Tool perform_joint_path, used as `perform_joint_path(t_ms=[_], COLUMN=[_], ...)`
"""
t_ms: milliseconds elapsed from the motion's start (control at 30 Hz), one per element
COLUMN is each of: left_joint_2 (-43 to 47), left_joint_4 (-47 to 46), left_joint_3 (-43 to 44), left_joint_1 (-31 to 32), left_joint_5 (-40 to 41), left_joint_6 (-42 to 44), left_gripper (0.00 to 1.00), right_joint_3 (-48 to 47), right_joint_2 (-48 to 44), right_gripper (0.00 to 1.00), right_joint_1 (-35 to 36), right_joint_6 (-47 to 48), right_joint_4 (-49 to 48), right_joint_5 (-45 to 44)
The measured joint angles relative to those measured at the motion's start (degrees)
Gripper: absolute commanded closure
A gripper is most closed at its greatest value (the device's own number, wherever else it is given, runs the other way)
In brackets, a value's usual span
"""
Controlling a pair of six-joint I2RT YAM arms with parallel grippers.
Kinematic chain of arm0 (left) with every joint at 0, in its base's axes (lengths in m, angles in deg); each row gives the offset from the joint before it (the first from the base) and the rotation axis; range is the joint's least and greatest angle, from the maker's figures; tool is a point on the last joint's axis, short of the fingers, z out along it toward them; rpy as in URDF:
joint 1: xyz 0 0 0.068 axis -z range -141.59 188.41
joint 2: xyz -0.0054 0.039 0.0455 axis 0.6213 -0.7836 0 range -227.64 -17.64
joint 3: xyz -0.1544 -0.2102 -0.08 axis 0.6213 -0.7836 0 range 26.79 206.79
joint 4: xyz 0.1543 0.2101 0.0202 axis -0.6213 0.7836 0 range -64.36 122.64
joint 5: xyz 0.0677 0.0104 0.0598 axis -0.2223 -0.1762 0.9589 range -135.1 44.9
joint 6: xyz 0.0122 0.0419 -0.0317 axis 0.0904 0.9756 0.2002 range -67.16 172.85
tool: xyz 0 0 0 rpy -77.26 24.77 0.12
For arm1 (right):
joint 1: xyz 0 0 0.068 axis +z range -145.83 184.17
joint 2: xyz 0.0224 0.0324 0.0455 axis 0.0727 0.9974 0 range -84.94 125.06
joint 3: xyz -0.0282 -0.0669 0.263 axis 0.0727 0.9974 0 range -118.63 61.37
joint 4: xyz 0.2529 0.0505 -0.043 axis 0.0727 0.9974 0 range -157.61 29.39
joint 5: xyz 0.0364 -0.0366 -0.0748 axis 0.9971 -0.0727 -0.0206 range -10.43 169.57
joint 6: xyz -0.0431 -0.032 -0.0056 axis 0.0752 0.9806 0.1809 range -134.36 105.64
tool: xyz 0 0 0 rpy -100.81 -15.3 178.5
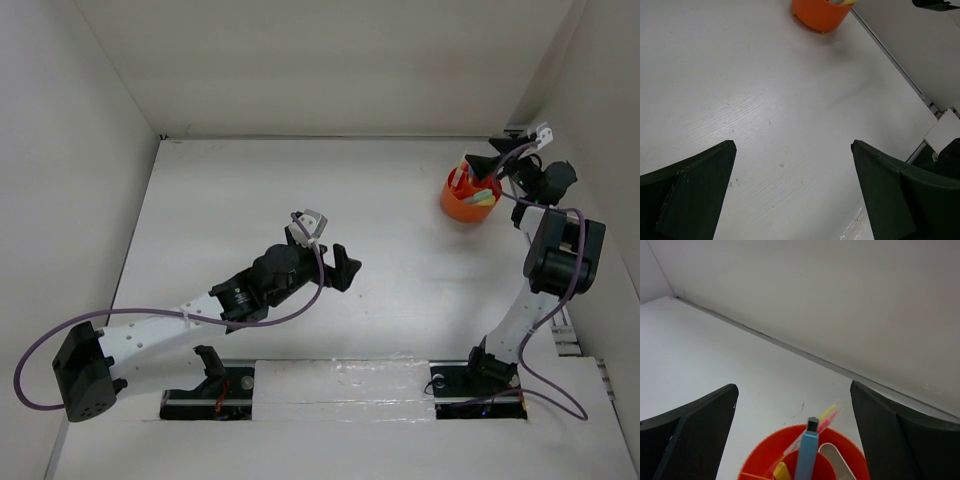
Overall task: Sort the stationery into containers
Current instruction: Place the stationery in the storage box, then reset both arms
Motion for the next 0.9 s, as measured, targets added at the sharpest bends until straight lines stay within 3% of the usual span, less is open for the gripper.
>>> perform_joint_path(t_ms=[133, 300, 467, 667, 900], left_joint_2=[-0.02, -3.74, -10.34, -14.91, -8.94], left_joint_4=[0.59, 8.15, 20.41, 38.84, 53.64], left_joint_3=[0.15, 6.82, 21.57, 39.10, 42.88], left_joint_1=[0.00, -0.39, -3.61, -4.24, -4.20], left_joint_5=[1.92, 9.66, 17.18, 27.21, 36.83], left_joint_6=[-0.74, -5.68, -13.62, -20.04, -20.94], left_gripper=[0.00, 0.00, 0.00, 0.00, 0.00], right_joint_3=[2.86, 3.56, 3.26, 2.19, -1.88], right_joint_2=[-5.53, -18.49, -32.83, -46.80, -61.33], right_gripper=[0.00, 0.00, 0.00, 0.00, 0.00], right_joint_1=[0.20, 3.56, 19.58, 38.34, 51.32], right_joint_6=[-0.96, 3.98, 14.95, 20.24, 20.59], right_joint_4=[1.11, 11.17, 33.66, 62.64, 89.90], right_joint_5=[-2.91, -10.64, -27.71, -52.24, -72.08])
